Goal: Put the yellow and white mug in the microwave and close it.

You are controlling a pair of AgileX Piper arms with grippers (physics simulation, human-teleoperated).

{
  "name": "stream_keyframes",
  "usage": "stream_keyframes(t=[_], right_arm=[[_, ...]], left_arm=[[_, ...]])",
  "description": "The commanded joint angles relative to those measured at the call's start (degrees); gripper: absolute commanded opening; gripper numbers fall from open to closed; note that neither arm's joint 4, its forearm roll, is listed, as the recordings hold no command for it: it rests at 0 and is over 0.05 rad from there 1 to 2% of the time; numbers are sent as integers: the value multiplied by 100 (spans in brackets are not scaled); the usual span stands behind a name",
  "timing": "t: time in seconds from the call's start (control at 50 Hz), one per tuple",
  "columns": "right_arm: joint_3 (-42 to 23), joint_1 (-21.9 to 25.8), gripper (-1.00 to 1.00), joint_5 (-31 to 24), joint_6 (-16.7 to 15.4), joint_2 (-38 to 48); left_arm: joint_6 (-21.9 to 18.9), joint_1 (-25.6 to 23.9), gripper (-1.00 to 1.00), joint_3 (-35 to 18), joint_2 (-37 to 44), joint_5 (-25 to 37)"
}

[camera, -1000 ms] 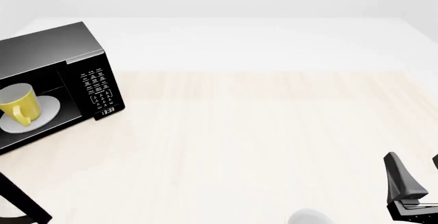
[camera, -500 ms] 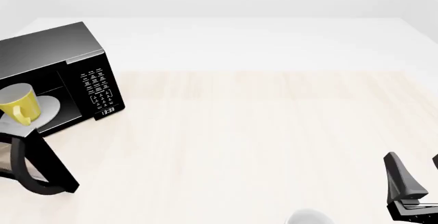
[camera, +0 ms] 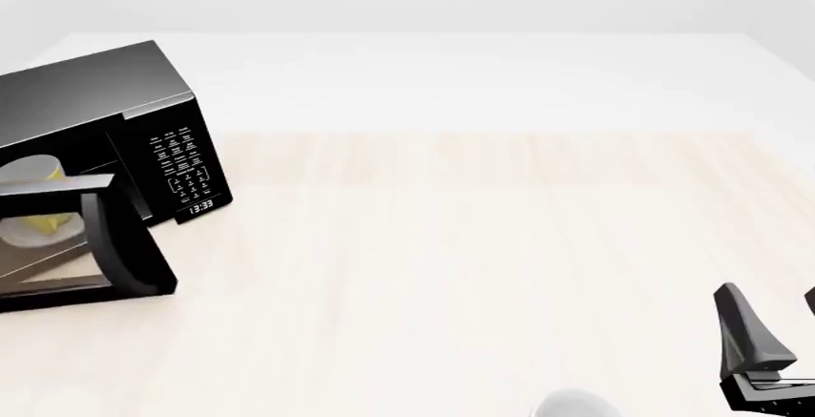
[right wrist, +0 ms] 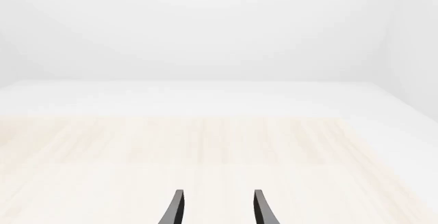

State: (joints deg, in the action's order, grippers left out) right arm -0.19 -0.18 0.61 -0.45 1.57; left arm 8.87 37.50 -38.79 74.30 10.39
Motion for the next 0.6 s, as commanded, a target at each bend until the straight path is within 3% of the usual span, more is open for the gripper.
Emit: stream_keyframes(t=[0.02,0.6], right_arm=[[0,0,100,-1,-1,-1],[0,-1,100,-1,1,-3]], left_arm=[[-83,-236,100,-216,114,-99],[-90,-498,100,-777,823,-362]])
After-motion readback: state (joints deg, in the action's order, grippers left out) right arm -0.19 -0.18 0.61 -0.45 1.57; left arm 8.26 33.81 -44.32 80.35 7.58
